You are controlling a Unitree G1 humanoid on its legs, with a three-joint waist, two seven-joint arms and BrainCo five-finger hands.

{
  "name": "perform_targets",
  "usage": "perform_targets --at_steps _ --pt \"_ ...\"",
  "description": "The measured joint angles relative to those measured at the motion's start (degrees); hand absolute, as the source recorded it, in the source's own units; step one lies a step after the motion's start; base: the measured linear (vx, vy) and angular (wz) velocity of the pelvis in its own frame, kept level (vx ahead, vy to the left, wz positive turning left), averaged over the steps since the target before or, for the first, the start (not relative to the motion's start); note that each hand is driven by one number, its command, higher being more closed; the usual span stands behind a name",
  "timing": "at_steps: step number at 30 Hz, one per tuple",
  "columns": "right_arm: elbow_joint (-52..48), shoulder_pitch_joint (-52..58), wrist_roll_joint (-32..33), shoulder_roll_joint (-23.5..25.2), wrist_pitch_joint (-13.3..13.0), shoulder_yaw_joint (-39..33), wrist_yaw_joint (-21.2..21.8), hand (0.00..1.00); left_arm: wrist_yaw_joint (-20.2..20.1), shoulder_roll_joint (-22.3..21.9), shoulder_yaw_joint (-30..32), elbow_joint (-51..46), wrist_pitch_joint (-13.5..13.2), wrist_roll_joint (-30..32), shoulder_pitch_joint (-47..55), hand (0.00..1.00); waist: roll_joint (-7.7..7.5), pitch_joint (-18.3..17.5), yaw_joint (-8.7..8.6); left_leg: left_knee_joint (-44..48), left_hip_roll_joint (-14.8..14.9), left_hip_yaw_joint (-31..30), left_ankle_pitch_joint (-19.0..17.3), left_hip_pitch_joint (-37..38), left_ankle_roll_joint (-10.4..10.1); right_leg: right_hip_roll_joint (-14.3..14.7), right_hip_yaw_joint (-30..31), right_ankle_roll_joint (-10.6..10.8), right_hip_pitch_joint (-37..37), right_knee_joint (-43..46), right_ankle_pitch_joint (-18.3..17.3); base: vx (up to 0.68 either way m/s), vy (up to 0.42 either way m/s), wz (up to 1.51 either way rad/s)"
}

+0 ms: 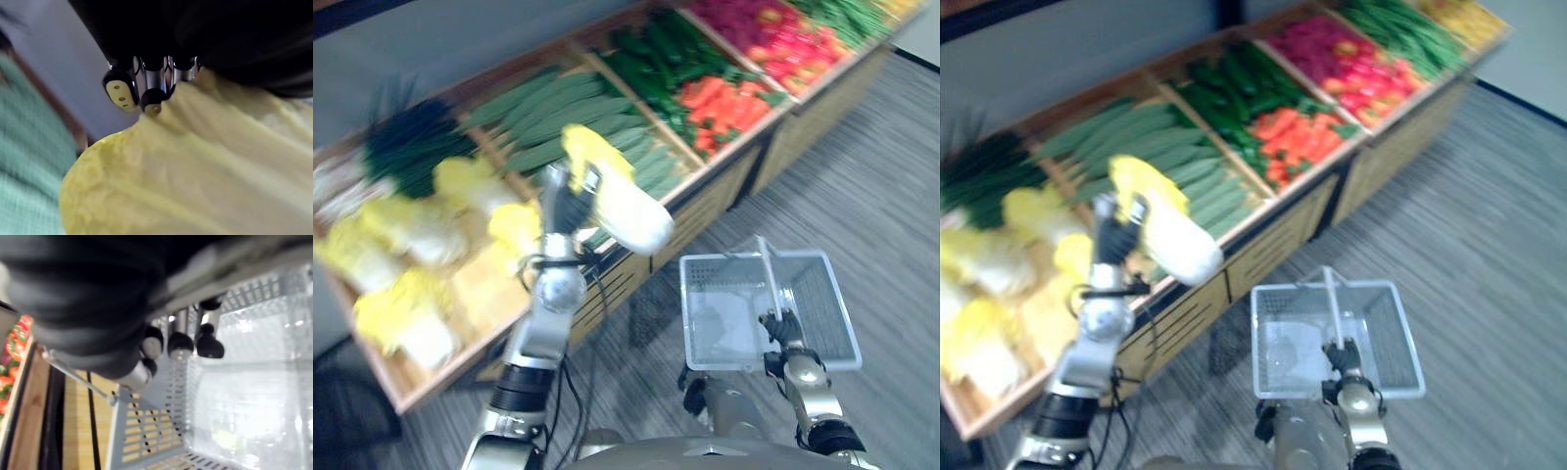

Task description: Pick vegetable in the basket

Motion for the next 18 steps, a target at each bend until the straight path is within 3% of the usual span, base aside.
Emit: perform_targets --at_steps 1,2,3,4,5,6,7,9,11,12,13,15,16,18 --pt "-1.6 0.6 0.1 0.4 0.1 1.6 0.1 1.00 -0.7 -0.9 -0.9 3.7 0.2 0.0 0.1 1.00 -0.22 0.0 0.07 3.7 1.1 0.1 0.0 -0.4 0.2 1.2 1.8 -0.2 0.4 -1.3 0.1 0.17 -0.169 -1.79" --pt "-4.9 1.9 0.3 0.7 0.1 4.6 0.6 1.00 -2.0 -1.9 -3.3 9.6 1.2 0.0 0.6 1.00 -0.50 0.1 -0.39 13.6 4.2 -1.0 0.9 -2.2 2.0 4.4 5.7 -1.3 2.3 -4.8 2.1 0.24 -0.163 -1.92" --pt "-8.2 3.0 0.7 0.8 0.1 8.5 0.9 1.00 -2.3 -3.0 -5.2 12.4 1.4 0.0 1.9 1.00 -0.70 0.2 0.15 24.3 6.6 -5.6 4.4 -4.7 7.2 7.0 10.1 -2.5 4.8 -9.3 3.6 0.27 -0.125 -2.22" --pt "-10.2 3.1 0.8 0.4 0.0 11.1 1.1 1.00 -2.3 -3.5 -6.6 13.9 1.4 0.0 2.4 1.00 -0.81 0.3 0.28 31.2 6.9 -11.5 4.5 -8.0 9.5 8.5 13.4 -3.4 6.0 -11.9 4.6 0.28 -0.050 -2.43" --pt "-12.4 3.0 1.2 0.3 -0.2 13.9 1.7 1.00 -1.8 -4.3 -8.0 15.6 1.6 -0.1 2.5 1.00 -1.00 0.5 0.50 36.5 4.4 -20.7 1.3 -12.7 9.1 10.4 18.2 -4.7 6.9 -13.8 5.3 0.17 0.033 -1.93" --pt "-13.1 3.1 1.4 0.2 -0.5 15.1 1.8 1.00 -1.4 -4.7 -7.3 16.4 1.9 -0.2 2.5 1.00 -1.16 0.6 0.84 37.6 2.4 -25.3 -0.2 -14.8 8.3 11.0 20.0 -5.4 7.6 -14.7 5.7 0.19 0.068 -2.12" --pt "-14.4 3.3 2.6 0.1 -0.5 16.8 1.9 1.00 -1.0 -4.2 -7.7 18.3 2.0 -0.2 2.2 1.00 -1.58 0.9 2.07 37.6 -0.6 -32.8 -2.6 -17.7 6.9 12.0 23.7 -5.9 9.5 -16.3 6.1 0.16 0.077 -1.59" --pt "-16.3 3.3 4.2 -0.1 -0.5 19.0 2.4 1.00 -0.9 -2.6 -9.2 20.5 2.0 -0.1 2.4 1.00 -1.87 1.2 3.38 33.9 -2.9 -38.9 -4.5 -20.5 6.2 12.8 27.4 -6.4 12.8 -18.4 6.4 0.24 0.158 -1.62" --pt "-18.5 3.3 5.4 -0.6 -0.5 21.8 3.0 1.00 -0.3 -2.4 -9.6 21.4 2.0 -0.2 2.4 1.00 -2.19 1.4 3.51 26.4 -5.2 -44.0 -4.9 -24.2 5.7 12.7 31.0 -6.4 14.6 -19.9 6.3 0.19 0.175 -1.13" --pt "-20.2 3.1 5.9 -1.9 -0.5 23.4 3.2 1.00 0.2 -2.2 -9.6 21.5 1.9 -0.1 1.7 0.00 -2.00 1.4 3.86 19.4 -6.9 -47.0 -3.8 -26.7 4.2 12.6 33.0 -6.4 14.8 -20.8 6.3 0.18 0.232 -0.94" --pt "-22.2 3.1 7.9 -3.2 -0.5 24.3 3.8 1.00 0.4 -2.2 -9.8 21.5 1.9 -0.1 0.8 0.00 -0.95 1.5 4.59 9.9 -7.3 -48.2 -0.7 -27.6 2.5 12.9 34.1 -5.3 15.1 -21.7 5.9 0.22 0.284 -0.98" --pt "-23.4 3.2 10.0 -4.2 -0.5 25.1 4.3 1.00 0.6 -2.1 -9.8 22.0 1.9 0.0 0.2 0.00 -0.29 2.0 5.59 6.4 -6.6 -47.4 5.8 -25.5 2.9 13.4 34.9 -4.1 17.0 -23.0 6.3 0.25 0.195 -0.74" --pt "-26.2 3.5 14.4 -4.6 -0.5 26.0 5.0 1.00 0.7 -1.2 -9.8 23.9 2.0 0.0 -1.6 0.00 -0.62 2.2 6.30 7.4 -6.6 -44.3 6.4 -24.5 3.1 11.8 34.3 0.4 19.0 -23.4 6.1 0.34 0.196 -0.42" --pt "-27.0 3.4 17.0 -4.7 -0.5 26.4 5.5 1.00 0.8 -0.8 -9.7 24.0 2.3 0.4 -3.0 0.00 -0.81 2.2 6.48 10.0 -6.5 -42.1 5.9 -24.2 4.2 11.0 34.9 0.9 20.5 -24.6 6.5 0.31 0.218 -0.21"
